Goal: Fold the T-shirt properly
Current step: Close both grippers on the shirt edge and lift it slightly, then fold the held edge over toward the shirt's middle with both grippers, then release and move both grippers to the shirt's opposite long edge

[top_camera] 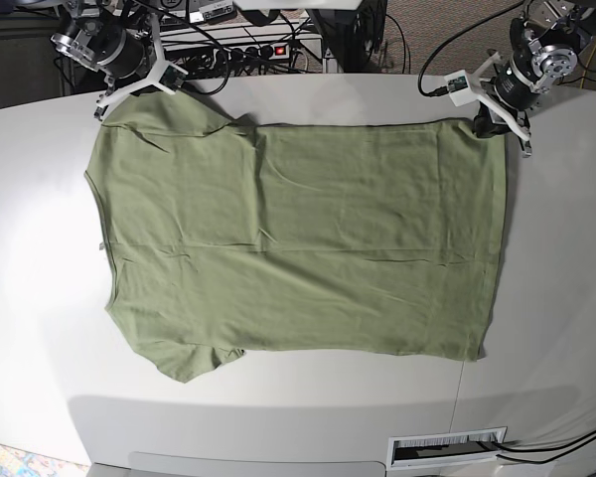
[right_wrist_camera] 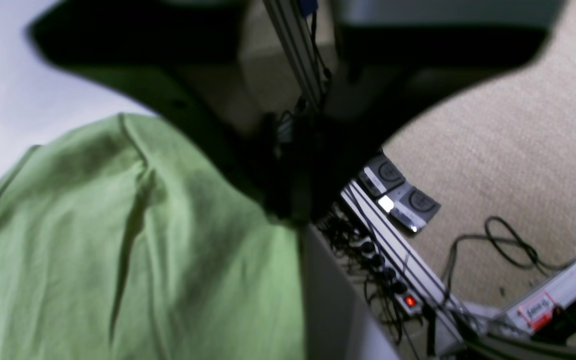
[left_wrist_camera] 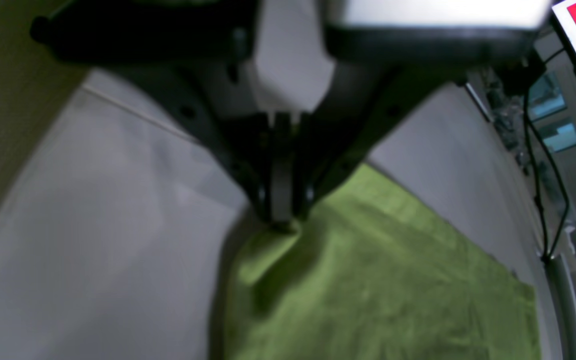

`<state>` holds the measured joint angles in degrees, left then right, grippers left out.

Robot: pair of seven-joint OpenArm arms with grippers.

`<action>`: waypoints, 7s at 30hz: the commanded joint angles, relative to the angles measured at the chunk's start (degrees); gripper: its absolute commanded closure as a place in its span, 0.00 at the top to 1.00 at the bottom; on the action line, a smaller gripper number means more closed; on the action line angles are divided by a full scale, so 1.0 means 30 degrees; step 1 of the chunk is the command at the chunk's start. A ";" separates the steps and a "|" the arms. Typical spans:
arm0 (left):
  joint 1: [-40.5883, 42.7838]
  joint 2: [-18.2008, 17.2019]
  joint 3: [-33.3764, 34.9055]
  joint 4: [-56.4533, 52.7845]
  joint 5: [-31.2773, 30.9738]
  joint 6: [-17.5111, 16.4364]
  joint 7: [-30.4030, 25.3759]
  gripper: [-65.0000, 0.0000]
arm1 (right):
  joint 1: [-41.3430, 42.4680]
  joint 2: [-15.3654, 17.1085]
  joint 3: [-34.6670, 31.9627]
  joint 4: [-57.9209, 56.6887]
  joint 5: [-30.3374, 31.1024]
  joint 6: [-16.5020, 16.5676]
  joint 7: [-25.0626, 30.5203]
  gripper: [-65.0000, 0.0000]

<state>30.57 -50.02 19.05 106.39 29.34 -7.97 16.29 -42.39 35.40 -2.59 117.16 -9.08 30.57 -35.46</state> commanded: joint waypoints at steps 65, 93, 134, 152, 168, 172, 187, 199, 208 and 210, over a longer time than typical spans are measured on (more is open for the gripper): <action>-0.5355 0.0707 0.0095 -0.3366 -0.0882 0.6156 -0.1603 0.00 | 0.8094 -0.4976 0.3133 -0.1137 0.0743 -0.0699 0.0415 0.00; -0.5872 0.2164 0.0095 -0.3927 -0.1872 0.5799 -0.1953 0.24 | 1.0637 -0.4983 0.3133 -0.3016 0.1974 -0.0743 0.0809 0.27; -0.6411 -0.0918 0.0095 -0.3636 -1.0360 -1.0678 0.1144 0.00 | 0.5683 -0.1166 0.1719 -0.3060 0.3563 0.1749 -0.9267 0.00; -0.3825 -0.2565 0.0095 0.1355 -0.8349 -0.7810 0.1158 0.00 | 0.2645 -0.1013 0.4736 0.0954 0.3963 0.1705 -0.6870 0.00; -0.8830 -0.3009 0.0087 -0.0379 -1.1191 -0.2535 0.0780 0.06 | 0.3177 -0.1479 0.7140 0.1734 0.6244 0.1683 -0.5115 0.00; -1.0928 -0.1923 0.0095 -0.3985 -1.2378 -0.4313 -0.0299 0.27 | 0.3789 -0.1479 0.7133 0.1734 0.6244 0.1683 -0.5093 0.00; -1.6123 -0.0729 0.0095 -1.3515 -1.9832 -0.8881 0.0160 0.42 | 0.4029 -0.1486 0.7140 0.1734 0.6244 0.1683 -0.5005 0.20; -1.6589 0.0670 0.0095 -1.5482 -2.3190 -1.0678 0.2200 0.42 | 0.4029 -0.1479 0.7140 0.1734 0.6237 0.1683 -0.5027 0.20; -1.6589 0.1443 0.0095 -1.5482 -2.3146 -1.0678 0.2288 0.37 | 0.4036 -0.1479 0.7140 0.1734 0.6237 0.1683 -0.5020 0.20; -1.6597 0.1457 0.0095 -1.5482 -2.3154 -1.0678 0.2280 0.25 | 0.4044 -0.1479 0.7140 0.1734 0.6237 0.1683 -0.4998 0.20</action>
<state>-17.96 -44.38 19.81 59.35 -39.31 -39.92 23.77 -30.46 30.15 18.26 121.47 9.52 36.01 -51.40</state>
